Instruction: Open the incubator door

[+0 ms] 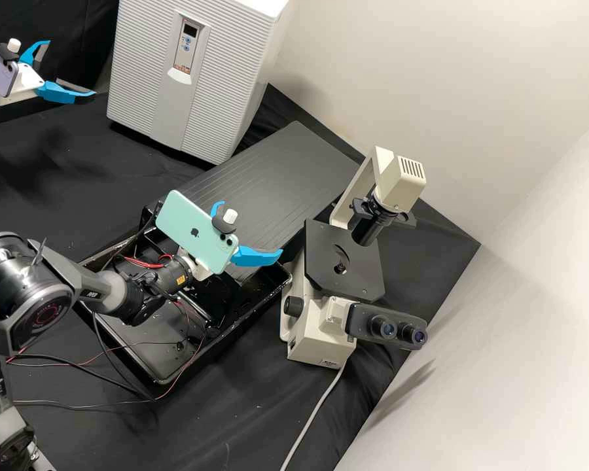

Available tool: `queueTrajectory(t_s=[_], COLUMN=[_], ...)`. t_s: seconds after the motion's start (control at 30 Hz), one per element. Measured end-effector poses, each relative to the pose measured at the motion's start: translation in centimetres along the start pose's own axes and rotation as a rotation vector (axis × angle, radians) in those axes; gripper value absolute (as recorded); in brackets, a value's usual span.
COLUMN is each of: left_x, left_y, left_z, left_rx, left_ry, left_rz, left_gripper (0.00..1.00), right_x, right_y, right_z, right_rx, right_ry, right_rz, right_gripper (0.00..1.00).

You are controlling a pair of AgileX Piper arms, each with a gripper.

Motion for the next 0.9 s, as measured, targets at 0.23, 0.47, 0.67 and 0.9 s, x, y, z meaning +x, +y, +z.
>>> queueTrajectory(t_s=[0.23,0.47,0.67,0.9], left_x=[0.0,0.0,0.0,0.98], left_y=[0.0,0.0,0.0,0.4], left_z=[0.0,0.02,0.03,-0.93], left_rx=[0.0,0.001,-0.011,-0.006], left_ry=[0.0,-0.002,-0.004,-0.055], left_rz=[0.0,0.0,-0.001,0.005], left_gripper=[1.0,1.0,1.0,1.0], right_x=[0.0,0.0,0.0,0.0], right_y=[0.0,0.0,0.0,0.0], right_z=[0.0,0.0,0.0,0.0], right_rx=[0.0,0.0,0.0,0.0], right_ry=[0.0,0.0,0.0,0.0], right_rz=[0.0,0.0,0.0,0.0], right_gripper=[1.0,1.0,1.0,1.0])
